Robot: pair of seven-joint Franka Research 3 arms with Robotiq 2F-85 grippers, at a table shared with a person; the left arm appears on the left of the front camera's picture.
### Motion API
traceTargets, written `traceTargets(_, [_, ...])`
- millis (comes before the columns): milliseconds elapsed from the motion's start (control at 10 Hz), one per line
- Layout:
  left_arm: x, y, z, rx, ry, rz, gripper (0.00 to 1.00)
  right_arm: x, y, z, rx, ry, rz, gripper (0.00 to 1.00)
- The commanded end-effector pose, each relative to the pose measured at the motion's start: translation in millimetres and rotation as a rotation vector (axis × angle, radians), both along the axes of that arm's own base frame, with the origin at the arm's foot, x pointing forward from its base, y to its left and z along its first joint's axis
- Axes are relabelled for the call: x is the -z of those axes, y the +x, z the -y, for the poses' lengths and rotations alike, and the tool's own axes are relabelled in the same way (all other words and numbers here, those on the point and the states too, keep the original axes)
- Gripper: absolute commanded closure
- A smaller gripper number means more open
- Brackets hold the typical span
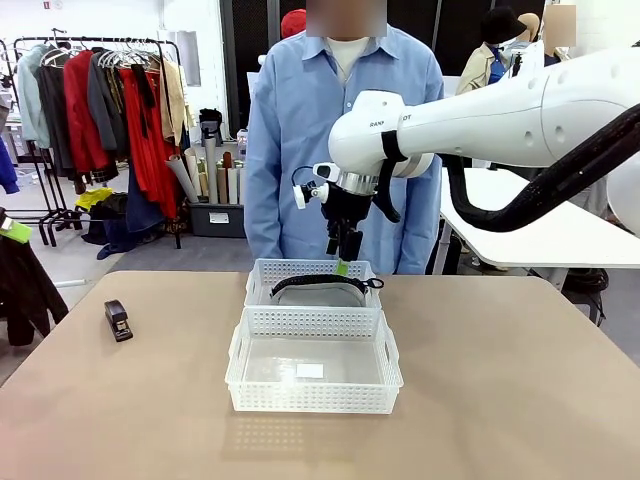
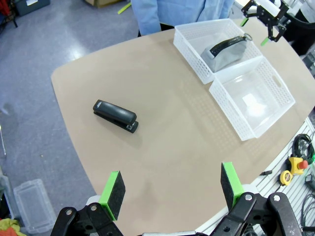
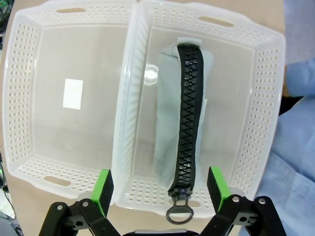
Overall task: Distribute items into two baskets.
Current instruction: Place the picked Pencil pouch into the Organizing basket as instructed by the person, then pick up the Stapler that the person points to.
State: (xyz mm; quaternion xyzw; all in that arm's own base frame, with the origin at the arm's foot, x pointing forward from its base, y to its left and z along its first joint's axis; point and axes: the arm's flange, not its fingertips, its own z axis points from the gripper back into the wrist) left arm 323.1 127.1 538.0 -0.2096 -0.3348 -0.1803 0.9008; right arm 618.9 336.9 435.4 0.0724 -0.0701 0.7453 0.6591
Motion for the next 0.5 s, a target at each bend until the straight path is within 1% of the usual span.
traceTargets(0, [-0.9, -0.6, 0.2, 0.003, -0.003, 0.003, 0.00, -2.1, 2.1, -0.8, 0.004, 0.005, 0.011, 0.00])
traceTargets(400, [-0.9, -0.6, 0.2, 0.003, -0.003, 0.003, 0.00, -2.1, 2.1, -0.8, 0.004, 0.005, 0.011, 0.00])
